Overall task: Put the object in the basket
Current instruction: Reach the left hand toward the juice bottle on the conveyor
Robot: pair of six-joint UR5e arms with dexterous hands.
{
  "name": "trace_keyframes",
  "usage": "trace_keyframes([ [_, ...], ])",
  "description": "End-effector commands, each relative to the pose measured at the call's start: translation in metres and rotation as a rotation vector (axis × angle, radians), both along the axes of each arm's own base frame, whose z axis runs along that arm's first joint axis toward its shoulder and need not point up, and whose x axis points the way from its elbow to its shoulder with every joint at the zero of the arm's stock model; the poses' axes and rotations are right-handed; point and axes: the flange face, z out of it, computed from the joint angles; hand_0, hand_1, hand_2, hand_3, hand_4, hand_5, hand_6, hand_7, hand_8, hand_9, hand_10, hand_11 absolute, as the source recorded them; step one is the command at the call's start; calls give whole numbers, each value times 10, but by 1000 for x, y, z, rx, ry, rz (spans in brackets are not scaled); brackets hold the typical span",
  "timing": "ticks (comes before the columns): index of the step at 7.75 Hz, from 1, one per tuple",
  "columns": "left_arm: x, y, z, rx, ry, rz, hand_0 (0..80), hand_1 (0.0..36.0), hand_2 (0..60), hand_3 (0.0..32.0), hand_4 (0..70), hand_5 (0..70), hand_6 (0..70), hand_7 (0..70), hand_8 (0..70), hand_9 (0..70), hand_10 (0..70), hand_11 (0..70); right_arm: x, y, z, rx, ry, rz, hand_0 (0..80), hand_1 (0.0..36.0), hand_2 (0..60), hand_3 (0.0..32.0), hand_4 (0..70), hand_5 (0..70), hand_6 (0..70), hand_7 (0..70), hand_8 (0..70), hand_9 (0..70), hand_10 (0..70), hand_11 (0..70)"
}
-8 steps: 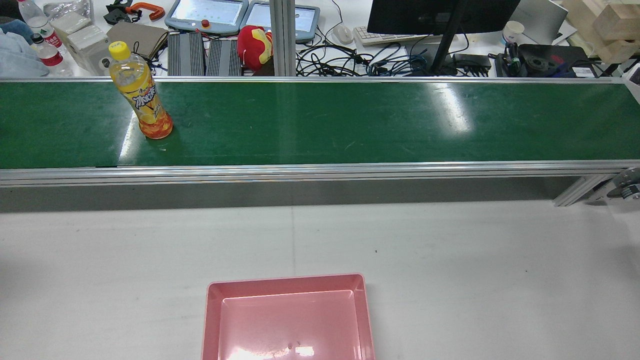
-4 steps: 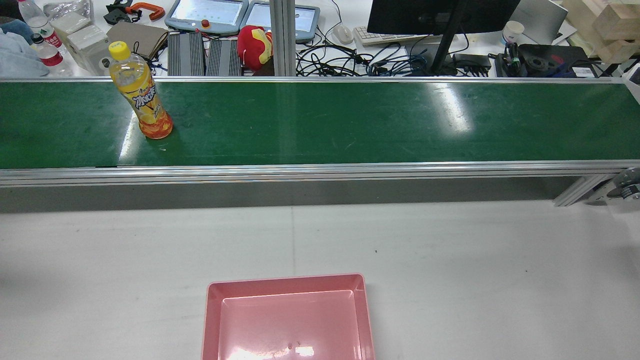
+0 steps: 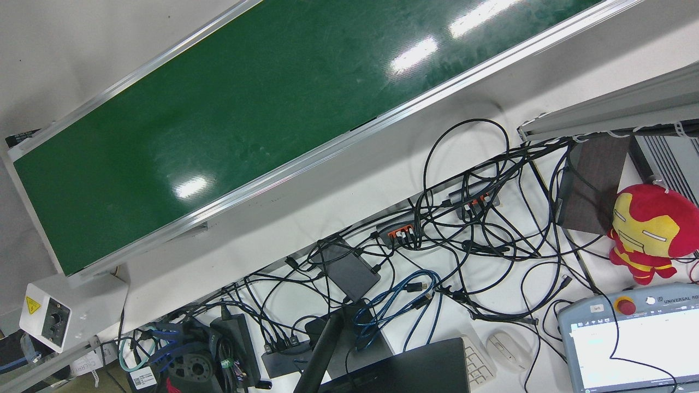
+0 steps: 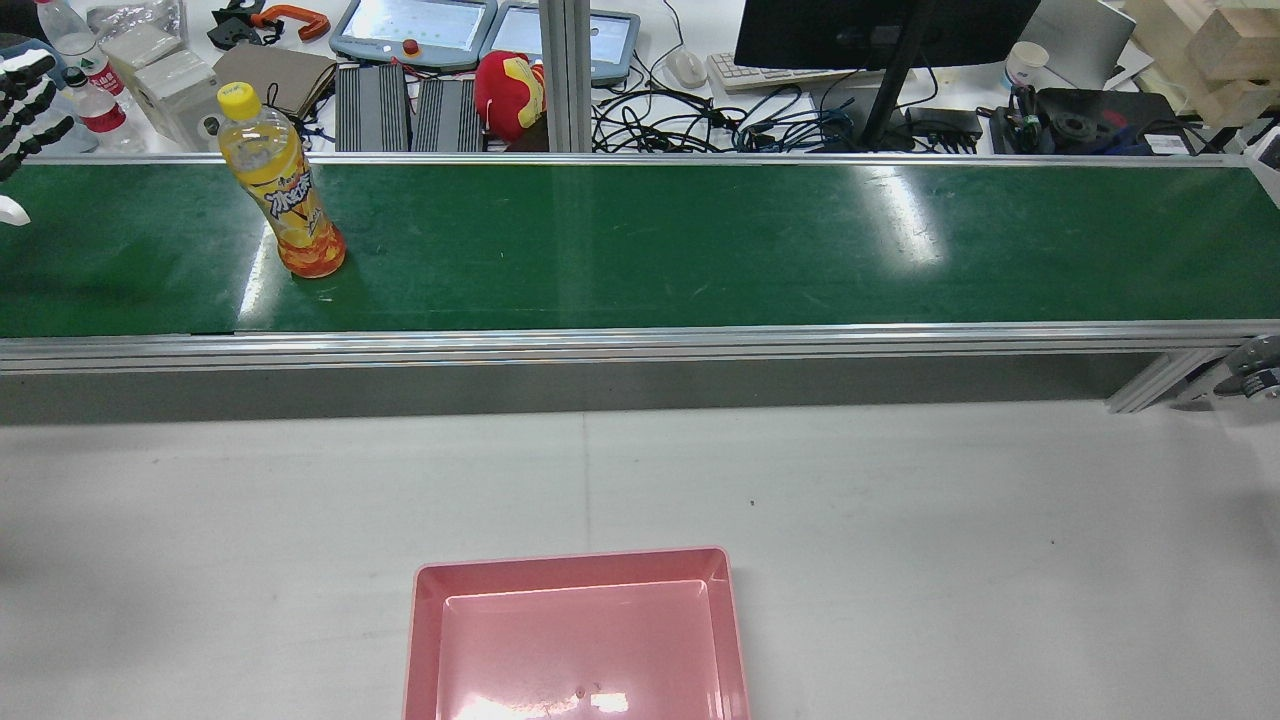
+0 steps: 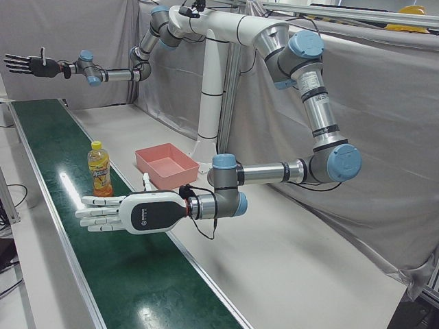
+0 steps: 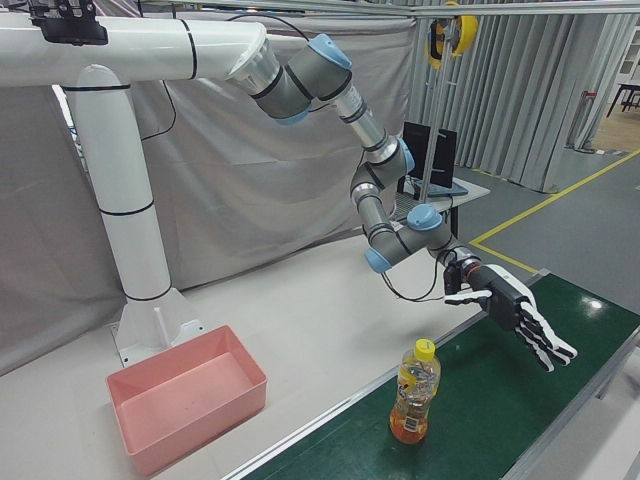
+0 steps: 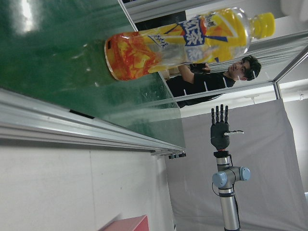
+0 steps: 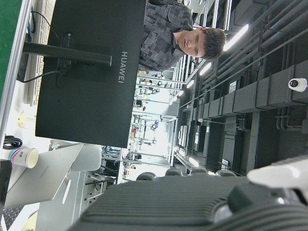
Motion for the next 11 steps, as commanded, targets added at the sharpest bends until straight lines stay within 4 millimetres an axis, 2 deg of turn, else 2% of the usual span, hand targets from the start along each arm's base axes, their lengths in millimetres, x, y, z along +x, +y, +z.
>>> trace_keyframes([
  [1, 48, 2, -13, 14, 29, 32, 560, 94, 0, 0, 82, 130, 0, 0, 19, 34, 49, 89, 0, 0, 0, 1, 0, 0, 0, 0, 0, 0, 0, 0, 0, 0, 0, 0, 0, 0],
  [2, 65, -1, -25, 28, 46, 41, 560, 97, 0, 0, 79, 131, 0, 0, 19, 33, 52, 93, 0, 0, 0, 1, 0, 0, 0, 0, 0, 0, 0, 0, 0, 0, 0, 0, 0, 0],
  [3, 95, -1, -41, 35, 62, 64, 544, 77, 0, 0, 73, 129, 0, 0, 18, 34, 50, 89, 0, 0, 0, 1, 0, 0, 0, 0, 0, 0, 0, 0, 0, 0, 0, 0, 0, 0],
  [4, 127, -3, -63, 38, 55, 84, 549, 76, 0, 0, 78, 133, 0, 0, 21, 36, 50, 89, 0, 0, 0, 1, 0, 0, 0, 0, 0, 0, 0, 0, 0, 0, 0, 0, 0, 0],
  [5, 144, -4, -74, 44, 52, 98, 552, 82, 0, 0, 75, 131, 0, 0, 23, 39, 51, 91, 0, 0, 0, 1, 0, 0, 0, 0, 0, 0, 0, 0, 0, 0, 0, 0, 0, 0],
  [7, 145, -5, -76, 35, 47, 99, 552, 89, 0, 0, 85, 147, 0, 0, 22, 40, 50, 91, 0, 0, 0, 1, 0, 0, 0, 0, 0, 0, 0, 0, 0, 0, 0, 0, 0, 0],
  [11, 157, -19, -110, 35, 40, 98, 567, 113, 0, 0, 103, 164, 0, 0, 24, 43, 55, 98, 0, 0, -1, 2, 0, 0, 0, 0, 0, 0, 0, 0, 0, 0, 0, 0, 0, 0],
])
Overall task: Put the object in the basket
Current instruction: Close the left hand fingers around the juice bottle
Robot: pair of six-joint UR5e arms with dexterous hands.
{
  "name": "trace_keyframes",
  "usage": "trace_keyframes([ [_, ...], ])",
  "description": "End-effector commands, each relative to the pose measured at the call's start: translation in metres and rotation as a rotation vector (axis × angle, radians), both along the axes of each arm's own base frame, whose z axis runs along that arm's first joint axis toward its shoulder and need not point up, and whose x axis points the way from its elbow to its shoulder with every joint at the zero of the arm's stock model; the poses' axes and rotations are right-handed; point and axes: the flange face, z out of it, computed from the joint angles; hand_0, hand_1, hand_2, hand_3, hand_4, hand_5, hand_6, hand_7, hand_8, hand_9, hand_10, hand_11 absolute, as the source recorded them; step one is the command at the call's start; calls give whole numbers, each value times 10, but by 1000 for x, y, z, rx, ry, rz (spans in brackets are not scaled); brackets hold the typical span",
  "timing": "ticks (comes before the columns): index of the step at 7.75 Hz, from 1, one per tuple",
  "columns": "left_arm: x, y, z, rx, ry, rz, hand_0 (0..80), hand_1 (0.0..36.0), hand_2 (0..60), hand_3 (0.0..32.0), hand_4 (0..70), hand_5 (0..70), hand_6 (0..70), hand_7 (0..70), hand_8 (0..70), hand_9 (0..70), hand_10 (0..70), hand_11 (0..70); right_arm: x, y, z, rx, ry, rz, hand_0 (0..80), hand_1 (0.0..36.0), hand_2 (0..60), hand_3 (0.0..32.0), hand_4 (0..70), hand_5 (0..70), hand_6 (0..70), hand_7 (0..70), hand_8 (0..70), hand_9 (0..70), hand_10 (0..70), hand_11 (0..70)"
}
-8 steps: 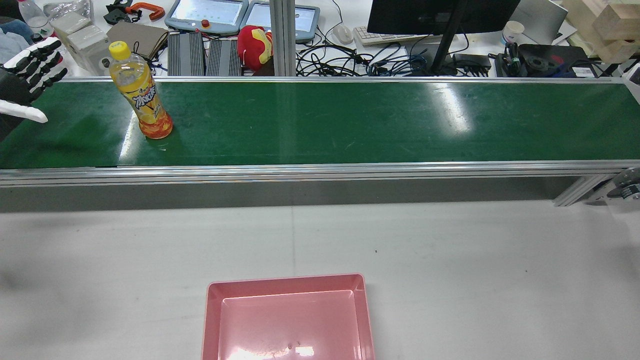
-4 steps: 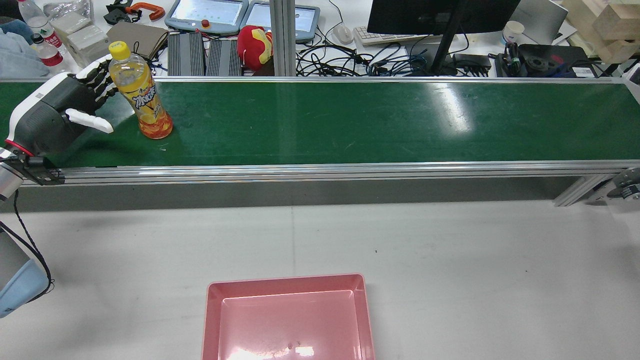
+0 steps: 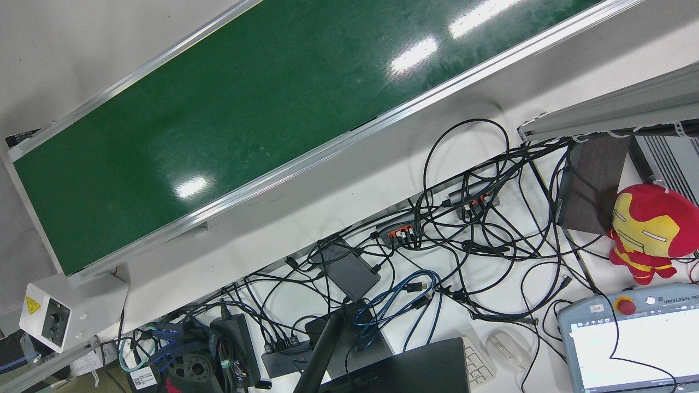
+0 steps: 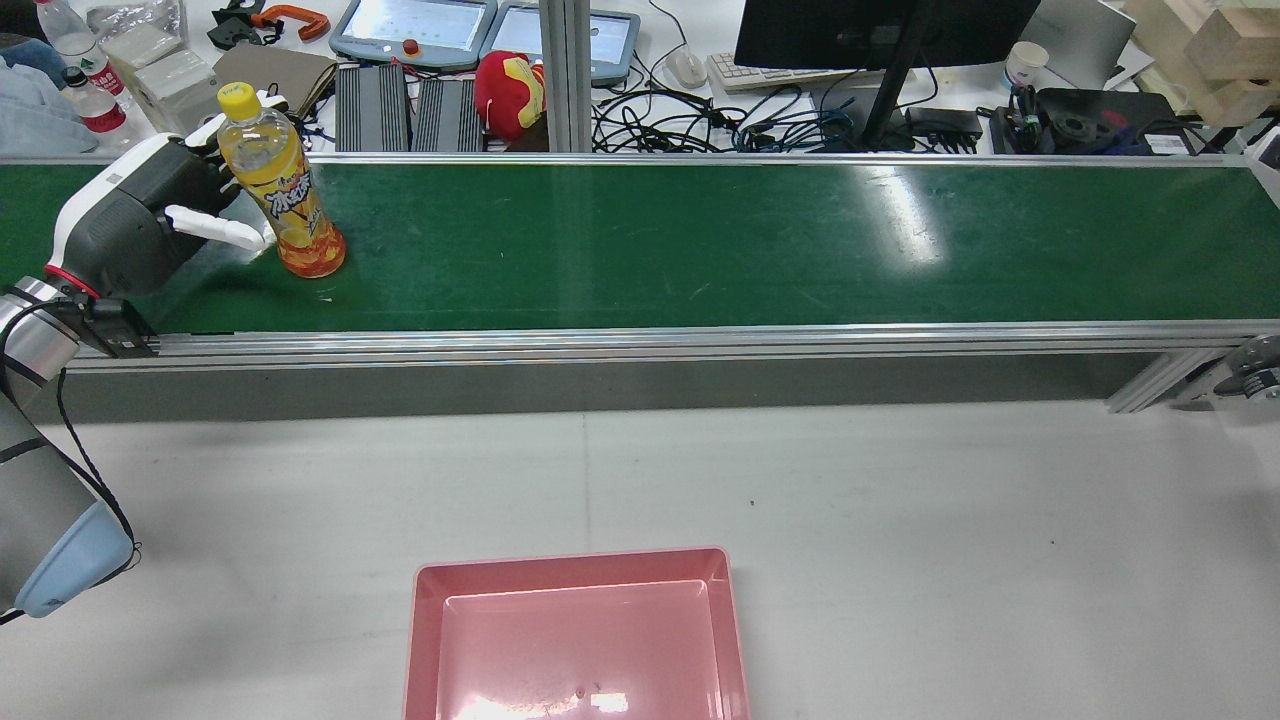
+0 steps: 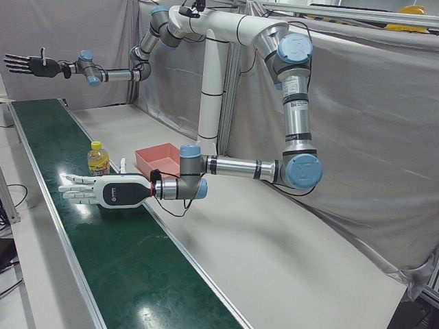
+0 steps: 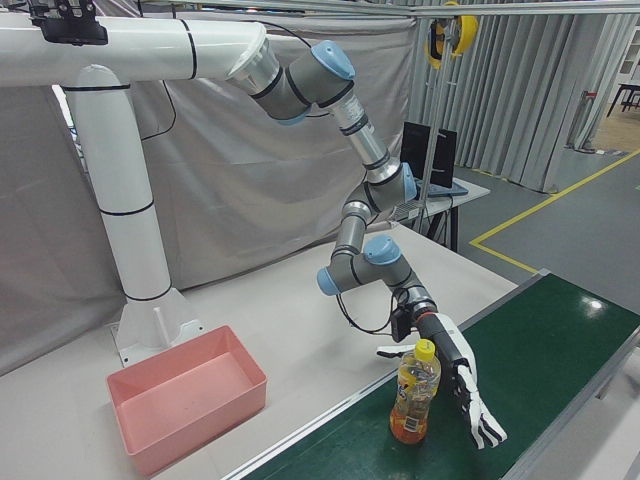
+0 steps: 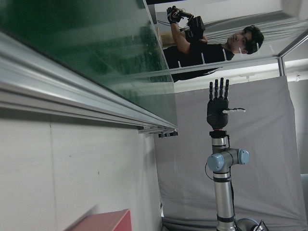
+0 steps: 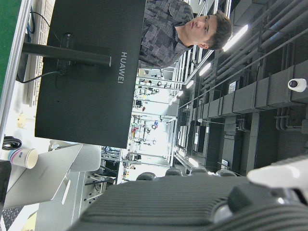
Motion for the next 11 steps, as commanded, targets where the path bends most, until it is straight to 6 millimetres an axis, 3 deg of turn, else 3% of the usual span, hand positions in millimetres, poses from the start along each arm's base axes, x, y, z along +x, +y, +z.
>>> trace_keyframes([
  [1, 6, -4, -14, 3, -2, 2, 568, 114, 0, 0, 105, 165, 0, 0, 21, 39, 52, 93, 0, 0, 0, 0, 0, 0, 0, 0, 0, 0, 0, 0, 0, 0, 0, 0, 0, 0],
  [4, 13, -11, -41, 8, -17, -2, 567, 116, 0, 0, 126, 191, 0, 0, 35, 59, 60, 105, 0, 0, 0, 0, 0, 0, 0, 0, 0, 0, 0, 0, 0, 0, 0, 0, 0, 0],
  [7, 11, -13, -58, -21, -47, -10, 594, 158, 0, 0, 173, 197, 0, 1, 57, 89, 90, 151, 0, 0, -1, 2, 0, 0, 0, 0, 0, 0, 0, 0, 0, 0, 0, 0, 0, 0],
  [8, 9, -11, -60, -36, -58, -9, 623, 195, 0, 0, 224, 245, 35, 60, 121, 175, 212, 330, 0, 0, -1, 2, 0, 0, 0, 0, 0, 0, 0, 0, 0, 0, 0, 0, 0, 0],
  [9, 8, -10, -59, -39, -57, -8, 706, 241, 76, 0, 340, 452, 134, 198, 267, 372, 412, 598, 0, 0, -1, 2, 0, 0, 0, 0, 0, 0, 0, 0, 0, 0, 0, 0, 0, 0],
  [10, 8, -9, -58, -46, -58, -6, 652, 233, 184, 0, 435, 630, 193, 251, 360, 467, 479, 691, 0, 0, -1, 2, 0, 0, 0, 0, 0, 0, 0, 0, 0, 0, 0, 0, 0, 0],
  [11, 7, -9, -59, -50, -60, -6, 599, 202, 233, 0, 437, 700, 251, 298, 434, 554, 549, 700, 0, 0, -1, 2, 0, 0, 0, 0, 0, 0, 0, 0, 0, 0, 0, 0, 0, 0],
])
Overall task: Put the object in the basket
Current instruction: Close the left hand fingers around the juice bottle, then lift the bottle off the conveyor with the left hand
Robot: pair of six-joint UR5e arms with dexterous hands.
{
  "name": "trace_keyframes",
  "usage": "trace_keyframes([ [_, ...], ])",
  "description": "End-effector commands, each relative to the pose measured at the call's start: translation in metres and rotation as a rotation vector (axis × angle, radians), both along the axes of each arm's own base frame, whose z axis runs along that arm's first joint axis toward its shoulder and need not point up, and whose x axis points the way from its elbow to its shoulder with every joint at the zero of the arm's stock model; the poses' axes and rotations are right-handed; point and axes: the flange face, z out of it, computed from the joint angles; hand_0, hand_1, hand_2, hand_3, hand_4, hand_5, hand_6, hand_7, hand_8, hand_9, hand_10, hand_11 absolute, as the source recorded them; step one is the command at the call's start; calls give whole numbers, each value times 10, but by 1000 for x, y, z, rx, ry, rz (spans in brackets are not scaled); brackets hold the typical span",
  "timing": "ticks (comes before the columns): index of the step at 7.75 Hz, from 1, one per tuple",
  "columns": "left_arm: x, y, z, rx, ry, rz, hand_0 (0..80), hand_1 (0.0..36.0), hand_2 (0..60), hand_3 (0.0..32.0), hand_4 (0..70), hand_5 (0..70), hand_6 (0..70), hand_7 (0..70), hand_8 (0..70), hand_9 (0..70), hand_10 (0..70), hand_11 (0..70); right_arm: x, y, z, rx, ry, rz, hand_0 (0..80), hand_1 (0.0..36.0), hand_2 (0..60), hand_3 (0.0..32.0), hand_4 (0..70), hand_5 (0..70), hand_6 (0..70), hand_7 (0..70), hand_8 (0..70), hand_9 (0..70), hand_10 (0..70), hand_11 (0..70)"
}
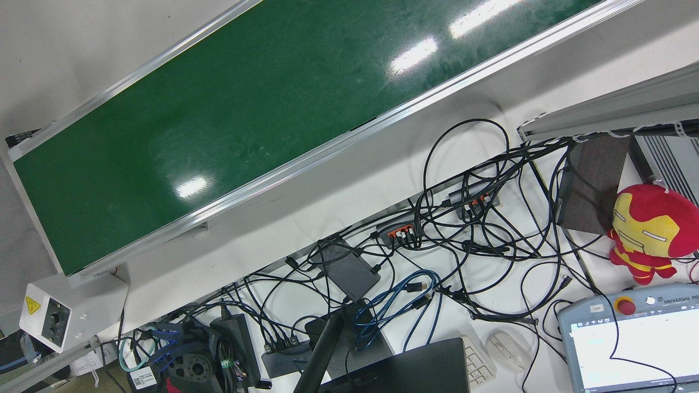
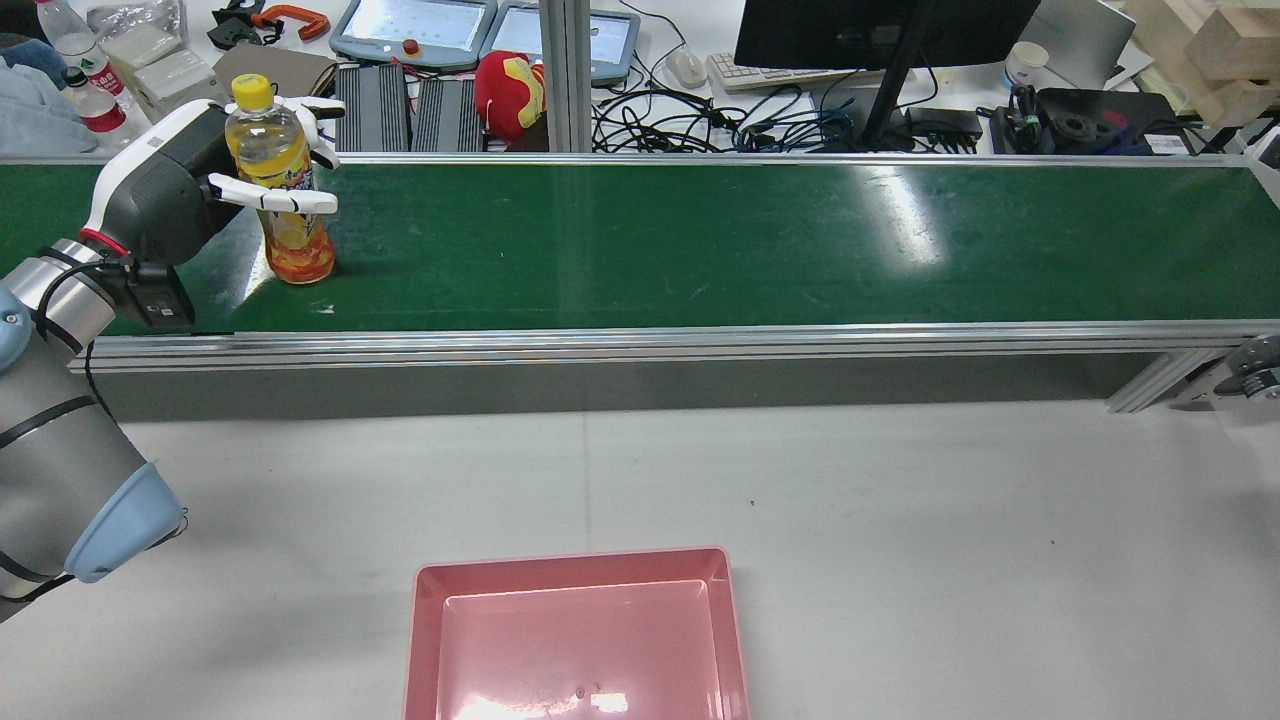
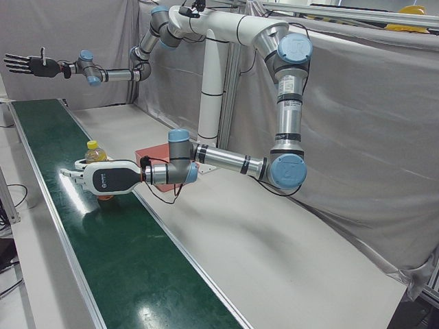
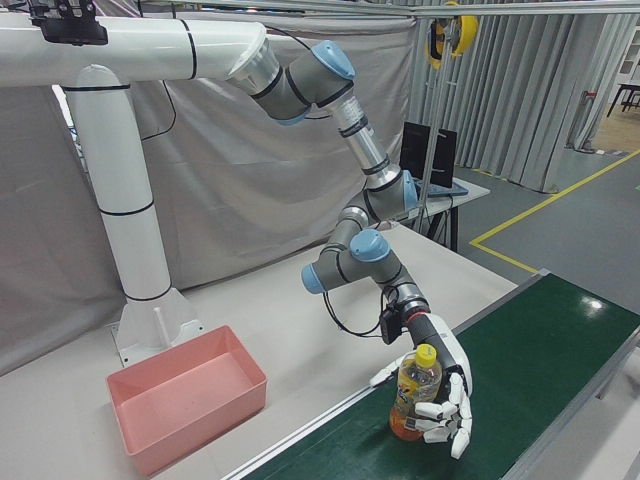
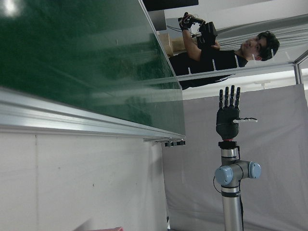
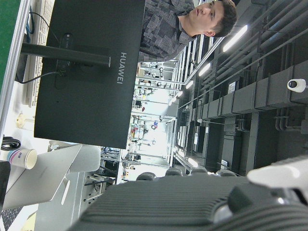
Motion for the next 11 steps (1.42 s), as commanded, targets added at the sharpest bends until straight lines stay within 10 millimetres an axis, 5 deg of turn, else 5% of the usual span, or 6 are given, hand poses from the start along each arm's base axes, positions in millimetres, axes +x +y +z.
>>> trace_keyframes([
  [1, -2, 6, -8, -8, -4, 5, 559, 136, 126, 0, 413, 700, 289, 340, 482, 623, 625, 700, 0, 0, 0, 0, 0, 0, 0, 0, 0, 0, 0, 0, 0, 0, 0, 0, 0, 0],
  [2, -7, 15, -24, 10, 6, 10, 520, 76, 62, 0, 399, 700, 323, 385, 524, 683, 688, 700, 0, 0, 0, 0, 0, 0, 0, 0, 0, 0, 0, 0, 0, 0, 0, 0, 0, 0],
  [3, -1, 28, -38, 28, 17, 37, 493, 54, 100, 0, 388, 700, 350, 413, 543, 700, 700, 700, 0, 0, 0, 0, 0, 0, 0, 0, 0, 0, 0, 0, 0, 0, 0, 0, 0, 0],
  [6, 8, 65, -69, 45, 25, 90, 485, 50, 115, 0, 360, 700, 340, 416, 549, 700, 700, 700, 0, 0, -1, 2, 0, 0, 0, 0, 0, 0, 0, 0, 0, 0, 0, 0, 0, 0],
  [8, 30, 103, -87, 56, 27, 163, 471, 53, 197, 0, 348, 700, 353, 447, 563, 700, 700, 700, 0, 0, -1, 2, 0, 0, 0, 0, 0, 0, 0, 0, 0, 0, 0, 0, 0, 0],
  [11, 58, 193, -132, 129, -65, 292, 471, 60, 205, 0, 317, 700, 330, 432, 556, 700, 700, 700, 0, 0, -1, 2, 0, 0, 0, 0, 0, 0, 0, 0, 0, 0, 0, 0, 0, 0],
])
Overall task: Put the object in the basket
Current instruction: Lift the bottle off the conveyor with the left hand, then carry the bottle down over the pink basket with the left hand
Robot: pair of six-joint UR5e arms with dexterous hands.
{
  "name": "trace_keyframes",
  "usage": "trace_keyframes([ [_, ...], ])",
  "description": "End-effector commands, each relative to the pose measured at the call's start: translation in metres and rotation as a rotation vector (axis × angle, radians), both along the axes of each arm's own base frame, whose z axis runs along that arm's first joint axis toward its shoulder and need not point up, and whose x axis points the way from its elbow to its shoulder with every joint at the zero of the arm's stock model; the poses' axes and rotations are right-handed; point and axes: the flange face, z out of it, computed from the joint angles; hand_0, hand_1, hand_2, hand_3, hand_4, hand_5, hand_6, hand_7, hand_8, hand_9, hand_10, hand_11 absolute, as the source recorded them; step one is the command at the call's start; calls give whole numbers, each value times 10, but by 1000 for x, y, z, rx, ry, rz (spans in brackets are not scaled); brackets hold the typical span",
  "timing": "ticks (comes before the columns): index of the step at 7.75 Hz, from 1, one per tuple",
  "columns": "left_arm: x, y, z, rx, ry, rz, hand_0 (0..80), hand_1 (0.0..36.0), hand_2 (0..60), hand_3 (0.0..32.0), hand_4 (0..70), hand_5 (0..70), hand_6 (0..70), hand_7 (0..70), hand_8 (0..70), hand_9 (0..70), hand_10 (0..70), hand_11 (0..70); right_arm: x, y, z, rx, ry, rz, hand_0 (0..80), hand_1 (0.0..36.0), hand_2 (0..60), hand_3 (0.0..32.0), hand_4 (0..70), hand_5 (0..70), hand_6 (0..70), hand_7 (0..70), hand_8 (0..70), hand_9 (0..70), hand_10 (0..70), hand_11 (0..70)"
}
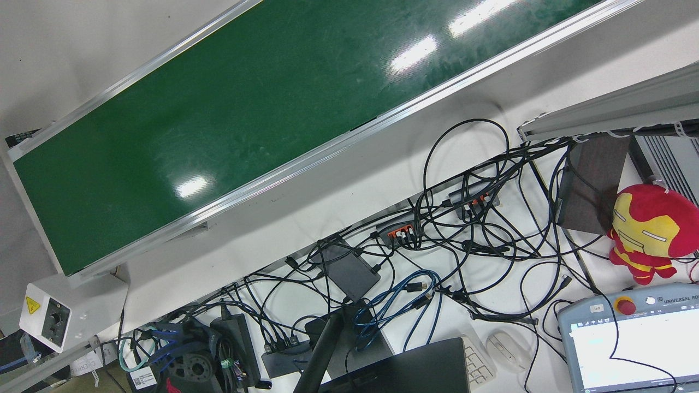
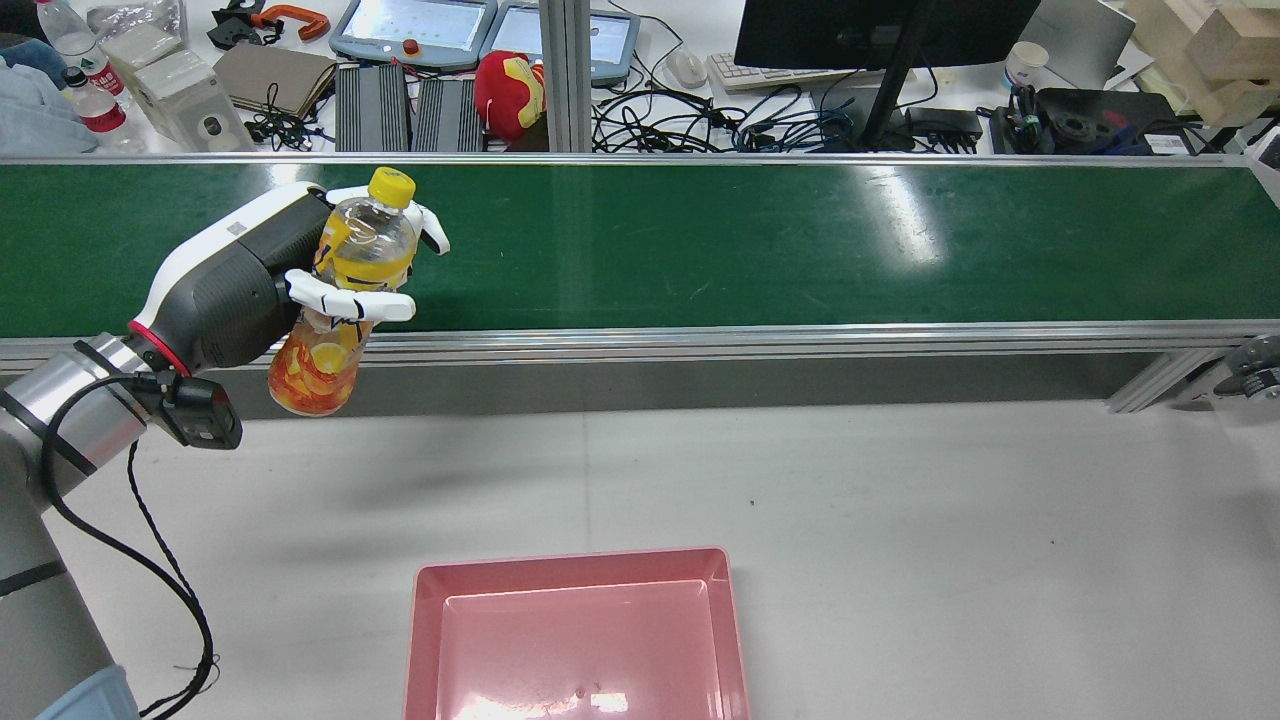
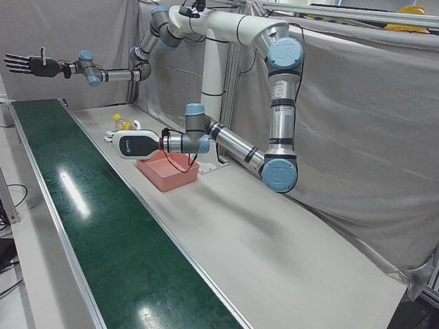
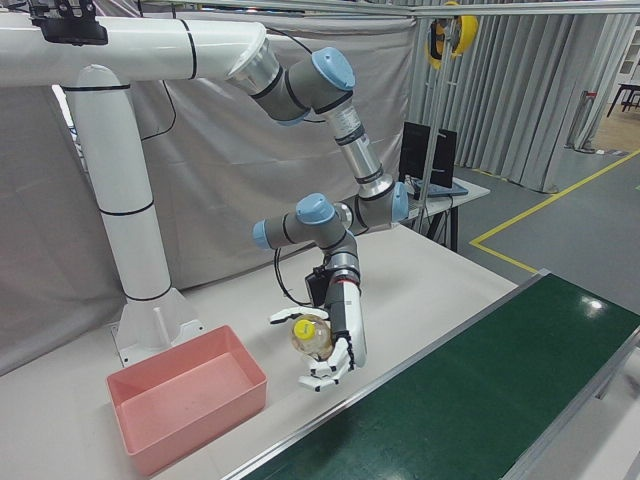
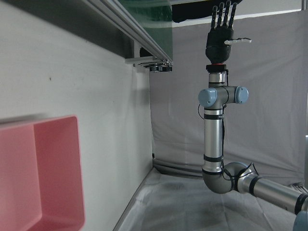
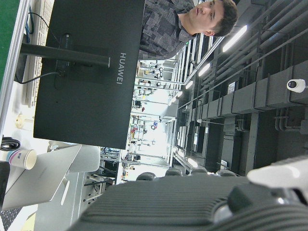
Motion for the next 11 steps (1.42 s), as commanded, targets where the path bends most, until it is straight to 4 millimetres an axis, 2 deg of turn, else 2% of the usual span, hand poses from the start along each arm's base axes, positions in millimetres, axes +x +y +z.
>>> trace_keyframes([
  [1, 47, 92, -31, 80, -89, 158, 468, 58, 223, 0, 330, 700, 346, 446, 556, 700, 700, 700, 0, 0, 0, 0, 0, 0, 0, 0, 0, 0, 0, 0, 0, 0, 0, 0, 0, 0],
  [3, 75, 120, -38, 104, -92, 225, 468, 58, 234, 0, 340, 700, 364, 463, 562, 700, 700, 700, 0, 0, 0, 0, 0, 0, 0, 0, 0, 0, 0, 0, 0, 0, 0, 0, 0, 0],
  [5, 111, 161, -56, 151, -109, 298, 468, 59, 226, 0, 339, 700, 357, 460, 557, 700, 700, 700, 0, 0, 0, 0, 0, 0, 0, 0, 0, 0, 0, 0, 0, 0, 0, 0, 0, 0],
  [7, 148, 202, -87, 198, -106, 333, 466, 58, 238, 0, 354, 700, 376, 472, 559, 700, 700, 700, 0, 0, 1, -2, 0, 0, 0, 0, 0, 0, 0, 0, 0, 0, 0, 0, 0, 0],
  [8, 159, 205, -88, 193, -109, 341, 463, 59, 268, 0, 362, 700, 399, 491, 569, 700, 700, 700, 0, 0, 2, -3, 0, 0, 0, 0, 0, 0, 0, 0, 0, 0, 0, 0, 0, 0],
  [9, 169, 204, -82, 187, -132, 343, 461, 57, 284, 0, 341, 700, 423, 511, 576, 700, 700, 700, 0, 0, 2, -3, 0, 0, 0, 0, 0, 0, 0, 0, 0, 0, 0, 0, 0, 0],
  [10, 183, 201, -72, 176, -158, 346, 457, 54, 281, 0, 337, 700, 416, 507, 565, 700, 700, 700, 0, 0, 2, -3, 0, 0, 0, 0, 0, 0, 0, 0, 0, 0, 0, 0, 0, 0],
  [11, 188, 201, -67, 171, -174, 350, 461, 50, 218, 0, 325, 700, 390, 483, 533, 700, 679, 700, 0, 0, 2, -3, 0, 0, 0, 0, 0, 0, 0, 0, 0, 0, 0, 0, 0, 0],
])
